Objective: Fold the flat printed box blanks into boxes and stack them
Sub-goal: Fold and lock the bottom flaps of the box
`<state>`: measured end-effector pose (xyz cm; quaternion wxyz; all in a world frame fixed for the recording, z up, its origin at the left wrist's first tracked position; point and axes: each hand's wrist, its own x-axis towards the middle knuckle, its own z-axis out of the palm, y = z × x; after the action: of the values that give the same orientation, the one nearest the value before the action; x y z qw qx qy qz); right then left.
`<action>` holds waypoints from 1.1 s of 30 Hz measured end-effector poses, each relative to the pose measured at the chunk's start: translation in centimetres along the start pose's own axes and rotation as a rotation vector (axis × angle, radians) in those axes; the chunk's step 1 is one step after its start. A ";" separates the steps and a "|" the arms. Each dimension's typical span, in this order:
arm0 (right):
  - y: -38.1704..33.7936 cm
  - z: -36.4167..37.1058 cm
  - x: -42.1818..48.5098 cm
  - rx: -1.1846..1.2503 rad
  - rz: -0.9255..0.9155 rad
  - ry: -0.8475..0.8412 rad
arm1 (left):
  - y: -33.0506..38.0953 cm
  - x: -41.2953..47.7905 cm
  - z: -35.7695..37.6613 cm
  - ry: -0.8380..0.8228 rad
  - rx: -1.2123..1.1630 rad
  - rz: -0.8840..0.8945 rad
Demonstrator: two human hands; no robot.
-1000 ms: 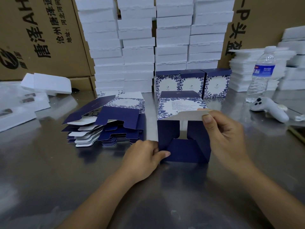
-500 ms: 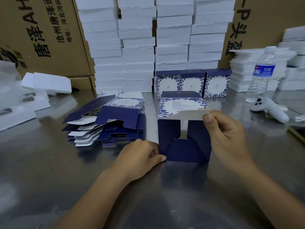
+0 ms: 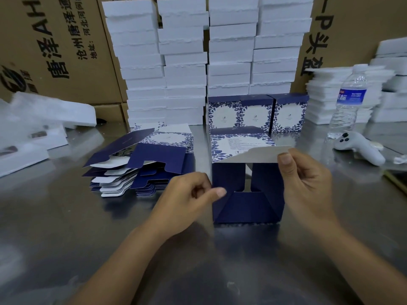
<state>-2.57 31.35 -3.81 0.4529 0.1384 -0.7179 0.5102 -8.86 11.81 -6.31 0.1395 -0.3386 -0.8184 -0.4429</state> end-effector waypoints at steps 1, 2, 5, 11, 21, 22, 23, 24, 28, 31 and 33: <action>0.0 0.1 -0.1 0.017 0.011 -0.008 | 0.3 0.0 0.0 0.055 -0.039 0.020; 0.0 0.1 -0.2 0.046 0.027 -0.017 | 0.7 0.0 0.0 0.098 -0.069 0.038; -0.4 0.4 -0.5 0.169 0.078 -0.056 | 1.4 0.0 -0.2 0.182 -0.141 0.055; -0.9 0.4 -0.5 0.147 0.135 -0.102 | 2.6 -0.1 -0.6 0.220 -0.245 0.066; -0.5 1.3 -1.0 -0.158 -0.075 -0.146 | 3.7 -0.3 0.5 0.269 -0.051 0.182; -0.5 1.4 -1.0 -0.141 -0.066 -0.123 | 3.9 -0.3 0.8 0.296 -0.052 0.197; -0.6 1.5 -1.0 -0.123 -0.060 -0.100 | 4.0 -0.3 1.0 0.324 -0.056 0.213; -0.7 1.6 -1.0 -0.112 -0.060 -0.083 | 4.1 -0.3 1.1 0.347 -0.055 0.227; -0.8 1.7 -0.9 -0.145 -0.089 -0.070 | 4.2 -0.2 1.4 0.368 -0.079 0.229; -0.8 1.9 -0.9 -0.184 -0.127 -0.047 | 4.3 0.0 1.7 0.380 -0.099 0.213; -0.8 2.0 -0.9 -0.199 -0.148 -0.037 | 4.3 0.1 1.8 0.391 -0.111 0.207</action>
<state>-2.60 29.01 -4.15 0.4876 0.1546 -0.7609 0.3992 -5.86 14.98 -4.61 0.3214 -0.3356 -0.7109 -0.5279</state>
